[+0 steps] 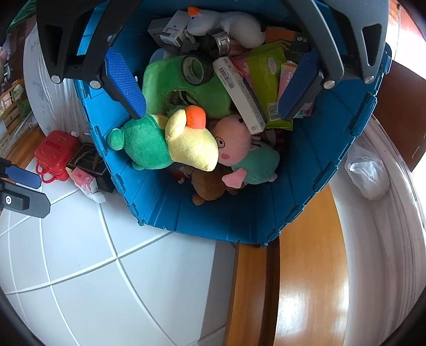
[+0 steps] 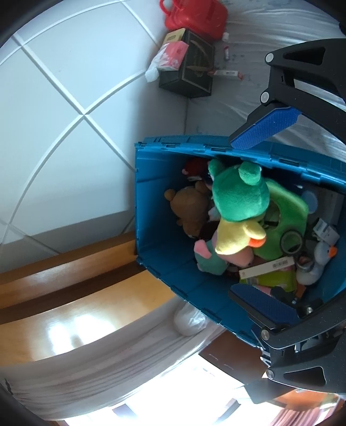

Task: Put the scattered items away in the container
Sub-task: 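Lower the tape roll with left tool while right tool lowers the plush toy into the crate, then open both tools and move them back toward the items on the bed, then grasp the white medicine box with left tool while right tool grasps the small white bottle, then lift and carry the medicine box and white bottle with both tools to the crate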

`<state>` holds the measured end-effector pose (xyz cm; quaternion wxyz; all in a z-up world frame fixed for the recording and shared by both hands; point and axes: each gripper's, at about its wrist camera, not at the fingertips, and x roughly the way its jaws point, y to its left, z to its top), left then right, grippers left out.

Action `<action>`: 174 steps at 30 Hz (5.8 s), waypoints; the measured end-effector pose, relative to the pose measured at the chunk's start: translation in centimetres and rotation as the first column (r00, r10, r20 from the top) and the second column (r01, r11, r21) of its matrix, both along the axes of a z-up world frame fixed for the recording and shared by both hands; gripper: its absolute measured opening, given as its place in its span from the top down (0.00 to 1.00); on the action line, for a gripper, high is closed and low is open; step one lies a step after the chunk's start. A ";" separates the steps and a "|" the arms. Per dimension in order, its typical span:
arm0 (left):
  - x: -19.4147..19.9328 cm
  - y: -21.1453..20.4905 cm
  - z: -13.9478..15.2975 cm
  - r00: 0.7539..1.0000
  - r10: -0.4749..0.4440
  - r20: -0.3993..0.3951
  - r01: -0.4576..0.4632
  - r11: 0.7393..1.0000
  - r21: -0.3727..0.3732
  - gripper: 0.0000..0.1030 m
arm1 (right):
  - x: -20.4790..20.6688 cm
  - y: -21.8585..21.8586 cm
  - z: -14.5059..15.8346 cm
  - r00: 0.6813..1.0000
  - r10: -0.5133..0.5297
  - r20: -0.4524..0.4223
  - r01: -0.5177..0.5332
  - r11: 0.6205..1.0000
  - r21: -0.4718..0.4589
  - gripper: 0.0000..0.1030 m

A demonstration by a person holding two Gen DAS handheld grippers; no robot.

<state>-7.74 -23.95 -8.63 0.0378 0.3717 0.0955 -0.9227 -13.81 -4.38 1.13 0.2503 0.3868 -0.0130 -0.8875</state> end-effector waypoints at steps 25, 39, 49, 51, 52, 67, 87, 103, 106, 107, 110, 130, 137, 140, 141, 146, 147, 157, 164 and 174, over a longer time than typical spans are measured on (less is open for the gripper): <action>0.4 15.2 1.9 0.982 -0.189 -0.031 0.186 0.980 -0.068 0.02 | 5.3 20.2 -5.6 0.971 -0.234 0.055 0.236 0.972 -0.023 0.00; -1.4 27.8 1.3 0.951 -0.308 -0.011 0.306 0.948 -0.085 0.02 | 5.6 33.9 -7.6 0.925 -0.373 0.076 0.373 0.928 0.012 0.00; -5.4 35.7 -3.6 0.946 -0.322 0.039 0.324 0.941 -0.094 0.02 | 1.6 41.8 -11.6 0.906 -0.413 0.090 0.408 0.910 0.070 0.01; -6.6 37.1 -4.8 0.947 -0.317 0.045 0.320 0.943 -0.095 0.02 | 0.1 43.1 -12.8 0.907 -0.412 0.091 0.406 0.910 0.081 0.01; -7.3 37.9 -5.6 0.949 -0.312 0.041 0.315 0.944 -0.097 0.02 | -0.7 43.9 -13.6 0.906 -0.413 0.091 0.406 0.910 0.089 0.01; -19.5 46.0 -20.1 0.962 -0.274 0.010 0.273 0.952 -0.135 0.02 | -16.3 50.7 -29.7 0.912 -0.396 0.111 0.376 0.912 0.163 0.01; -34.0 49.6 -33.0 0.954 -0.291 0.070 0.299 0.939 -0.171 0.10 | -33.7 54.6 -40.8 0.887 -0.460 0.045 0.444 0.874 0.197 0.01; -32.4 50.1 -34.0 0.937 -0.314 0.153 0.333 0.935 -0.120 0.78 | -32.2 54.1 -41.3 0.896 -0.443 0.034 0.420 0.870 0.260 0.50; -30.5 50.1 -33.8 0.939 -0.302 0.165 0.322 0.940 -0.112 0.78 | -29.6 54.5 -41.0 0.894 -0.445 0.053 0.419 0.873 0.250 0.50; -29.8 50.1 -33.7 0.939 -0.299 0.170 0.320 0.941 -0.113 0.78 | -28.7 54.7 -40.9 0.893 -0.445 0.061 0.419 0.874 0.247 0.50; -26.9 50.4 -33.4 0.937 -0.293 0.190 0.317 0.942 -0.111 0.78 | -25.5 55.2 -40.2 0.892 -0.446 0.081 0.417 0.878 0.236 0.50; -10.7 50.3 -23.9 0.902 -0.343 0.260 0.378 0.921 -0.096 0.78 | -4.4 53.6 -29.2 0.872 -0.445 0.205 0.403 0.889 0.218 0.50; -7.4 50.2 -16.6 0.906 -0.373 0.201 0.397 0.913 -0.096 0.78 | 1.1 53.2 -23.6 0.863 -0.460 0.208 0.424 0.884 0.195 0.50; -6.0 50.0 -13.5 0.907 -0.389 0.160 0.407 0.908 -0.102 0.78 | 3.1 53.4 -21.3 0.858 -0.470 0.208 0.441 0.881 0.172 0.50; -5.5 49.9 -12.6 0.907 -0.394 0.149 0.410 0.906 -0.105 0.78 | 3.8 53.5 -20.4 0.856 -0.476 0.203 0.449 0.878 0.164 0.50; -3.3 49.1 -8.8 0.906 -0.410 0.111 0.421 0.900 -0.114 0.78 | 6.8 53.5 -16.9 0.853 -0.490 0.180 0.472 0.871 0.136 0.50; -2.9 48.9 -8.2 0.904 -0.414 0.106 0.424 0.899 -0.111 0.78 | 7.4 53.4 -16.3 0.851 -0.493 0.178 0.477 0.869 0.128 0.50; 0.0 45.7 -3.2 0.906 -0.421 0.032 0.422 0.901 -0.099 0.78 | 12.0 51.4 -12.6 0.854 -0.505 0.123 0.498 0.863 0.083 0.50; 1.3 44.8 -1.0 0.905 -0.425 0.005 0.423 0.899 -0.115 0.78 | 13.0 49.6 -10.1 0.878 -0.471 0.087 0.467 0.882 0.070 0.50; 2.2 44.4 0.9 0.903 -0.428 -0.035 0.421 0.900 -0.115 0.78 | 13.7 49.0 -7.9 0.886 -0.462 0.049 0.459 0.887 0.051 0.50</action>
